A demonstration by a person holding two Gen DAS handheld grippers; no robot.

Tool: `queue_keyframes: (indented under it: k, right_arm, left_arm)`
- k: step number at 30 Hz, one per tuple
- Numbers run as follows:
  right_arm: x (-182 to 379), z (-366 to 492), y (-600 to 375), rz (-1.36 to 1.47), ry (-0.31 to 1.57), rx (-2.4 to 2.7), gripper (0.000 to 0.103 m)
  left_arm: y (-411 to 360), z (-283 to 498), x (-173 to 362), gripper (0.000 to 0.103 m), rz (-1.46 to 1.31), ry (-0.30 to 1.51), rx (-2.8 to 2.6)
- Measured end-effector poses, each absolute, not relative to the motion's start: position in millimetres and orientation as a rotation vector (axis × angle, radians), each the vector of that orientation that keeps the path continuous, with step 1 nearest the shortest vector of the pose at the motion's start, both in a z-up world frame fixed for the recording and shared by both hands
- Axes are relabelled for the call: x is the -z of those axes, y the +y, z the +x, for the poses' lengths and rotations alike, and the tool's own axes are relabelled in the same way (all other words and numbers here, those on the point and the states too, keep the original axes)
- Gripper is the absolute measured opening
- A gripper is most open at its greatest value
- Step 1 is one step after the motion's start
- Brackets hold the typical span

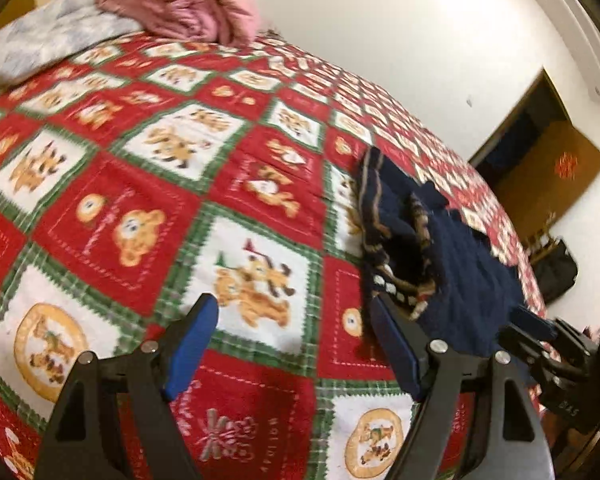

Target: Fold small clothes

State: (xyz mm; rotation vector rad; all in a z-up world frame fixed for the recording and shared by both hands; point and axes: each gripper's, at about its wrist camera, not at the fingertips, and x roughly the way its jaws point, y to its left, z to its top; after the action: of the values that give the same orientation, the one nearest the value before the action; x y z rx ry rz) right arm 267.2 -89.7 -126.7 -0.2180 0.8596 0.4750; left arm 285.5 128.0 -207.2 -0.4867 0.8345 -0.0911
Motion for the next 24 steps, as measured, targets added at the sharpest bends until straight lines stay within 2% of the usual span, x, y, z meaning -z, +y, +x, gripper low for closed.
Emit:
queue_keyframes:
  k: [6, 8, 17, 24]
  right_arm:
    - [177, 271, -41, -0.259, 0.961, -0.610, 0.048]
    - [188, 246, -21, -0.450, 0.863, -0.590, 0.050]
    - [154, 223, -51, -0.331, 0.740, -0.513, 0.050]
    - [161, 210, -27, -0.479, 0.695, -0.428, 0.052]
  left_arm:
    - [150, 275, 212, 0.081, -0.489, 0.831, 0.045]
    - [158, 273, 214, 0.081, -0.505, 0.824, 0.046]
    - [151, 290, 195, 0.081, -0.432, 0.786, 0.085]
    - [133, 349, 195, 0.081, -0.477, 0.893, 0.227]
